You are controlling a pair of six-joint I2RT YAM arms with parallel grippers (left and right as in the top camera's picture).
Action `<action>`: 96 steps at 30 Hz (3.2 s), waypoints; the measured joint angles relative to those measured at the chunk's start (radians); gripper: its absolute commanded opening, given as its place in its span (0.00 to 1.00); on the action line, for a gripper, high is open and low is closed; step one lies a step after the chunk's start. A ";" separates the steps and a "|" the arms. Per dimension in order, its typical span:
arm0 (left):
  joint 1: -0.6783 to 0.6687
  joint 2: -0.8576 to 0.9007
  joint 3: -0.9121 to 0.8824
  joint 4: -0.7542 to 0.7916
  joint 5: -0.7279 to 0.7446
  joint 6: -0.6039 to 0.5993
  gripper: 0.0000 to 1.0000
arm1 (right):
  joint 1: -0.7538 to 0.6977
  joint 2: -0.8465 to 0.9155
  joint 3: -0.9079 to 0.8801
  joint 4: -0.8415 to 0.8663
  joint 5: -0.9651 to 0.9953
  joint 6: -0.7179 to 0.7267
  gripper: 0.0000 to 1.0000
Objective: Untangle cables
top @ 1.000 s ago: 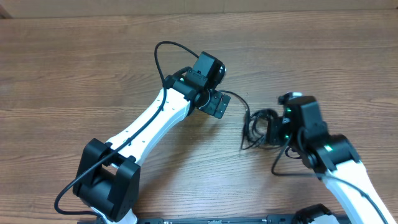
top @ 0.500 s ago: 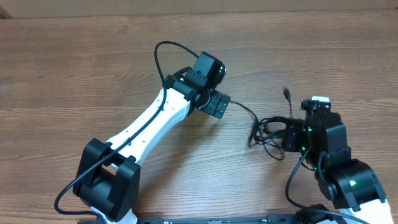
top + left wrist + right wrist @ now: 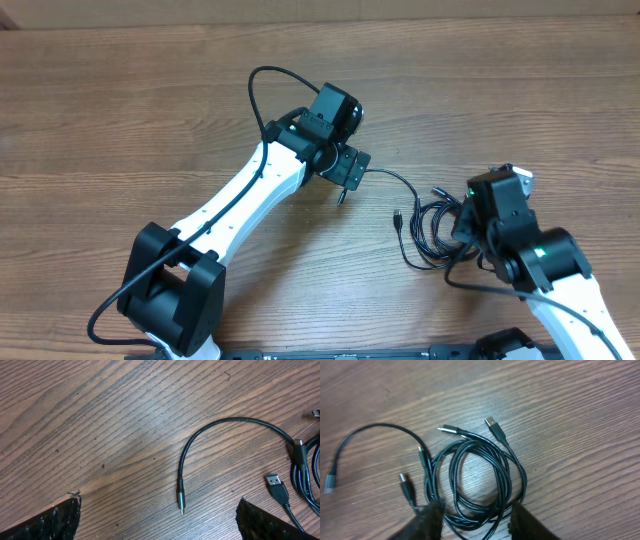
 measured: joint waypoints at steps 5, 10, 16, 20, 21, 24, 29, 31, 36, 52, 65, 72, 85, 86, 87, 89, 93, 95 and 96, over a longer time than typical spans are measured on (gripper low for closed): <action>0.000 0.000 0.000 0.000 0.000 0.000 0.99 | 0.000 0.088 0.000 0.010 0.001 0.023 0.50; 0.000 0.000 0.000 0.000 0.000 0.000 1.00 | 0.000 0.160 0.000 0.026 0.001 0.030 0.50; 0.000 0.000 0.000 0.000 0.000 0.000 1.00 | 0.000 0.244 0.000 0.034 0.002 0.035 0.45; 0.000 0.000 0.000 0.000 0.000 0.000 0.99 | 0.000 0.299 0.000 0.033 0.002 0.035 0.44; 0.000 0.000 0.000 0.000 0.000 0.000 1.00 | 0.000 0.311 0.000 0.033 0.003 0.035 0.45; 0.000 0.000 0.000 0.000 0.000 0.000 0.99 | 0.000 0.343 0.000 0.034 0.009 0.037 0.49; 0.000 0.000 0.000 0.000 0.000 0.000 1.00 | 0.000 0.360 0.000 0.033 0.019 0.041 0.59; 0.000 0.000 0.000 0.000 0.000 0.000 0.99 | 0.000 0.360 0.000 0.032 0.025 0.037 0.62; 0.000 0.000 0.000 0.000 0.000 0.000 1.00 | -0.002 0.360 -0.002 0.037 0.042 0.037 0.62; 0.000 0.000 0.000 0.000 0.000 0.000 1.00 | -0.008 0.360 -0.107 0.170 0.031 0.038 0.56; 0.000 0.000 0.000 0.000 0.000 0.000 1.00 | -0.009 0.360 -0.215 0.299 0.027 0.038 0.61; 0.000 0.000 0.000 0.000 0.000 0.000 1.00 | -0.009 0.360 -0.247 0.358 -0.008 0.040 0.45; 0.000 0.000 0.000 0.000 0.000 0.000 1.00 | -0.009 0.360 -0.252 0.445 -0.055 0.042 0.04; 0.000 0.000 0.000 0.000 0.000 0.000 1.00 | -0.009 0.360 -0.252 0.450 -0.059 0.041 0.04; 0.000 0.000 0.000 0.000 0.000 0.000 0.99 | -0.009 0.360 -0.251 0.453 -0.063 0.041 0.04; 0.000 0.000 0.000 0.000 0.000 0.000 0.99 | -0.009 0.360 -0.251 0.453 -0.068 0.041 0.04; 0.000 0.000 0.000 0.000 0.000 0.000 1.00 | -0.009 0.360 -0.227 0.444 -0.095 0.013 0.04; 0.000 0.000 0.000 0.000 0.000 0.000 1.00 | -0.009 0.356 -0.200 0.442 -0.117 -0.005 0.04; 0.000 0.000 0.000 0.000 0.000 0.000 1.00 | -0.009 0.345 -0.174 0.436 -0.131 -0.015 0.04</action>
